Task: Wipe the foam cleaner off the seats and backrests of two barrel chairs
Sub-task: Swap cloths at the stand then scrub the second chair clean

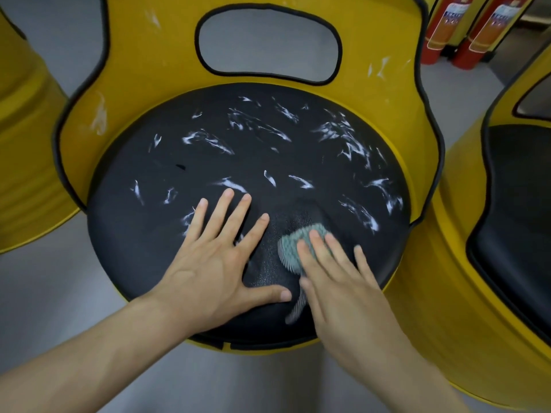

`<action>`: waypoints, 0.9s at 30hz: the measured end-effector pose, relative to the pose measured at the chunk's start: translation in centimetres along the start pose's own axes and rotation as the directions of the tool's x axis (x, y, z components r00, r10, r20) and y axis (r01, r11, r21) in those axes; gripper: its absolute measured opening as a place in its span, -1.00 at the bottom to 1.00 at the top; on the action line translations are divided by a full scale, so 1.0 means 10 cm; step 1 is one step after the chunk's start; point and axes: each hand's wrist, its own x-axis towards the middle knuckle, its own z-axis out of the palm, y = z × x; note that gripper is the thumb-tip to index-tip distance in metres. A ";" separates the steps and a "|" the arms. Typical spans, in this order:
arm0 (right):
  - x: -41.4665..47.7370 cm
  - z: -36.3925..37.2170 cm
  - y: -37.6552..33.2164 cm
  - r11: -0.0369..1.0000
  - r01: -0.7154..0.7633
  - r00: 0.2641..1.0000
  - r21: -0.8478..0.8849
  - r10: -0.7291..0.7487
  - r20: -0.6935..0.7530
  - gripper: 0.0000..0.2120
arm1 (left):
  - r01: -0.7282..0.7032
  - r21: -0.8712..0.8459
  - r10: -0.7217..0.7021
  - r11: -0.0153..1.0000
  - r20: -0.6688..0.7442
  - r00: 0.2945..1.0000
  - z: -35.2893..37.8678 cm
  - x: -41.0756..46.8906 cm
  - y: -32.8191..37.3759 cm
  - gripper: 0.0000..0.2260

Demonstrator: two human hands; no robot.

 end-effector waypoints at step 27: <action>-0.01 0.06 -0.20 1.000 0.000 1.000 -0.016 -0.001 -0.030 -0.43 | 0.001 0.009 0.000 1.000 -0.010 1.000 -0.03 -0.04 -0.01 0.05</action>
